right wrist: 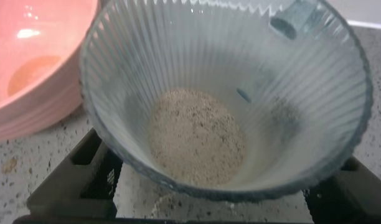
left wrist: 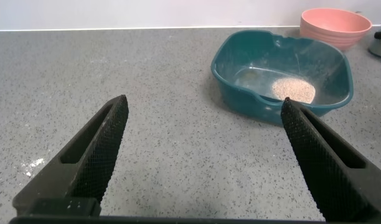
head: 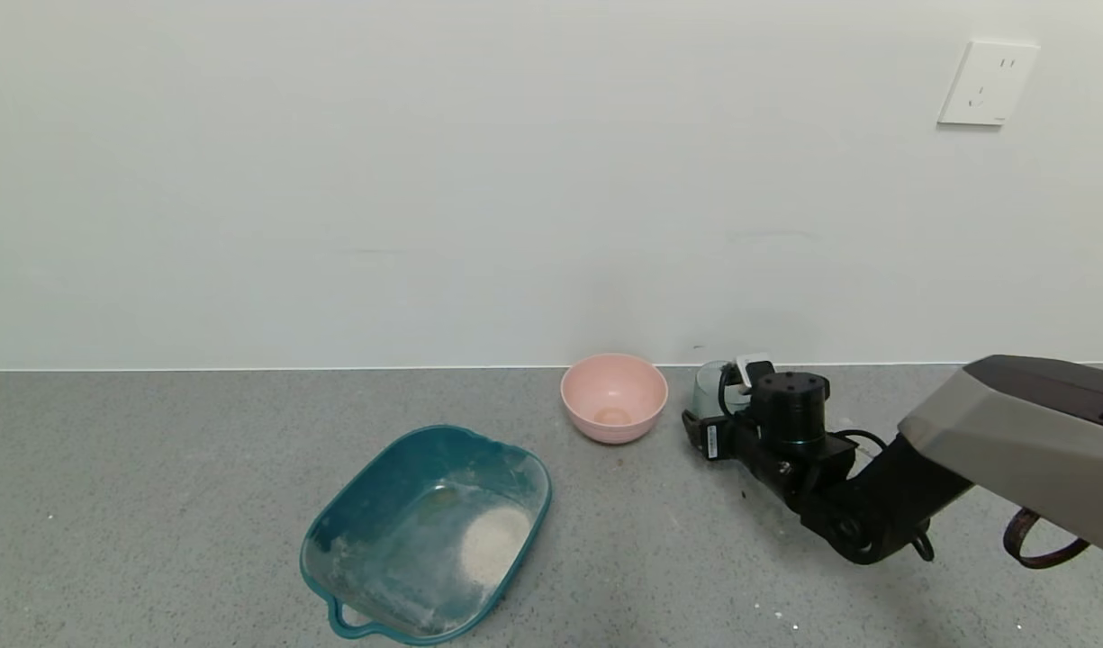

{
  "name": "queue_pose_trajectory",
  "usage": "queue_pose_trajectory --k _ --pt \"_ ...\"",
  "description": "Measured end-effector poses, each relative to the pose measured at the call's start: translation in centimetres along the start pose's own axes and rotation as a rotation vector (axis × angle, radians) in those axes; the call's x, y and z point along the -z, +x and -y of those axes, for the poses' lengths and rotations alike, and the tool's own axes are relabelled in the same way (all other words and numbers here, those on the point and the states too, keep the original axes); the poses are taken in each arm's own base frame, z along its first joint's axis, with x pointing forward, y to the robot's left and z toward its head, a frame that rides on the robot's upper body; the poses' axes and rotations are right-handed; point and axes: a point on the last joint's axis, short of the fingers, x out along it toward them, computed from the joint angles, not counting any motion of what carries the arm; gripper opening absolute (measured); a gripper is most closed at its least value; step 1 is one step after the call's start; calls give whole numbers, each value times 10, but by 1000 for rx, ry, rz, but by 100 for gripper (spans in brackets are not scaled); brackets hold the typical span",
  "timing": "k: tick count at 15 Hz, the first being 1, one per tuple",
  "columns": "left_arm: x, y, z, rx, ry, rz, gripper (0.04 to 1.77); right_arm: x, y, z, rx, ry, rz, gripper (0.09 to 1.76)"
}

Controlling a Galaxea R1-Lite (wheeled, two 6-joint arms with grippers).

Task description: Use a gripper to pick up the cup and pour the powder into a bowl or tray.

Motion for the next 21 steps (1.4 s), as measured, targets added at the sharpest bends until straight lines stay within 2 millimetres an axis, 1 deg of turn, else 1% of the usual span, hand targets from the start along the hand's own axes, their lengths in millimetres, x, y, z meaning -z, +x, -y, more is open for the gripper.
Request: queue_pose_trajectory --k 2,5,7,9,12,15,18,21 --pt "0 0 0 0 0 0 176 -5 -6 4 -20 -5 -41 166" --pt "0 0 0 0 0 0 176 -18 -23 8 -43 -17 -108 167" --pt "0 0 0 0 0 0 176 -28 -39 12 -66 -22 -154 168" --pt "0 0 0 0 0 0 176 -42 -60 15 -95 -23 -185 168" --pt "0 0 0 0 0 0 176 -67 -101 23 -122 -22 -204 169" --pt "0 0 0 0 0 0 176 -92 -151 32 -132 -19 -186 170" --pt "0 0 0 0 0 0 176 -107 -204 43 -134 -18 -160 170" --pt "0 0 0 0 0 0 176 -114 -262 55 -134 -16 -119 170"
